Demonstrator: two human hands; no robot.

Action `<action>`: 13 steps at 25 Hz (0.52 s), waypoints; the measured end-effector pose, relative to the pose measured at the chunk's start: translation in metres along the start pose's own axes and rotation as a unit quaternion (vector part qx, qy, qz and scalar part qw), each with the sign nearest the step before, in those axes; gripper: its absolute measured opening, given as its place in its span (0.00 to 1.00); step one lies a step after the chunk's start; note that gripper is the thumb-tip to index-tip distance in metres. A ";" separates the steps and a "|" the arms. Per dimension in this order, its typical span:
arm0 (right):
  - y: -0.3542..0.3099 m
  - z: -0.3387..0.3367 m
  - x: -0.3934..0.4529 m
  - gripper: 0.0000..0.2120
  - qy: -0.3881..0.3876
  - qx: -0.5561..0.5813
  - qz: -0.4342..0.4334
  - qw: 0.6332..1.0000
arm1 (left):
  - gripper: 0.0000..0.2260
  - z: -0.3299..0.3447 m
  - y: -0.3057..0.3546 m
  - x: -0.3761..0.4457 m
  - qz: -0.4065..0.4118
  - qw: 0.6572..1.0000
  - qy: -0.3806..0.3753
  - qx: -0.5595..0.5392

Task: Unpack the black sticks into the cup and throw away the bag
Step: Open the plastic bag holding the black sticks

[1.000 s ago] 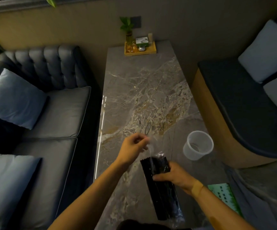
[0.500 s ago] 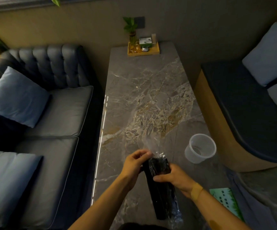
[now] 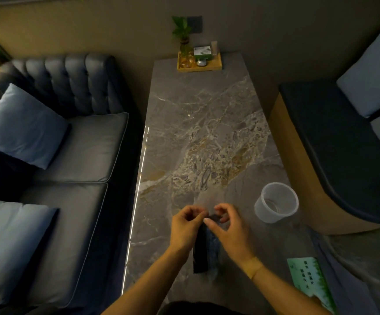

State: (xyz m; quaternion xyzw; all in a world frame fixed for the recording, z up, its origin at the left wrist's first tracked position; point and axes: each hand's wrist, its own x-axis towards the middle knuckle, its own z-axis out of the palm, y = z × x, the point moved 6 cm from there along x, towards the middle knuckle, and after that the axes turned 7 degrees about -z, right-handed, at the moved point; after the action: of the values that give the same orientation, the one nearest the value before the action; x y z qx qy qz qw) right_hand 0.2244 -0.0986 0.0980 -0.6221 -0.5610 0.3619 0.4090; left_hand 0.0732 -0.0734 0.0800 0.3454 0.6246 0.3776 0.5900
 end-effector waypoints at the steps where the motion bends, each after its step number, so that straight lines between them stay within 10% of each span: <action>1: 0.000 0.003 0.001 0.18 -0.007 0.022 0.012 1.000 | 0.05 0.001 -0.001 0.000 0.011 1.000 -0.009 0.004; 13: -0.009 -0.007 0.018 0.08 -0.006 0.050 0.027 0.998 | 0.07 0.003 0.005 0.008 0.013 0.991 -0.136 0.011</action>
State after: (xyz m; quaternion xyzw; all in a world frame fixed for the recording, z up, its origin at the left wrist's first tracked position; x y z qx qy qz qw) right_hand 0.2296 -0.0806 0.1089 -0.6135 -0.5280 0.4039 0.4261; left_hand 0.0760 -0.0639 0.0805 0.4082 0.5376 0.3281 0.6608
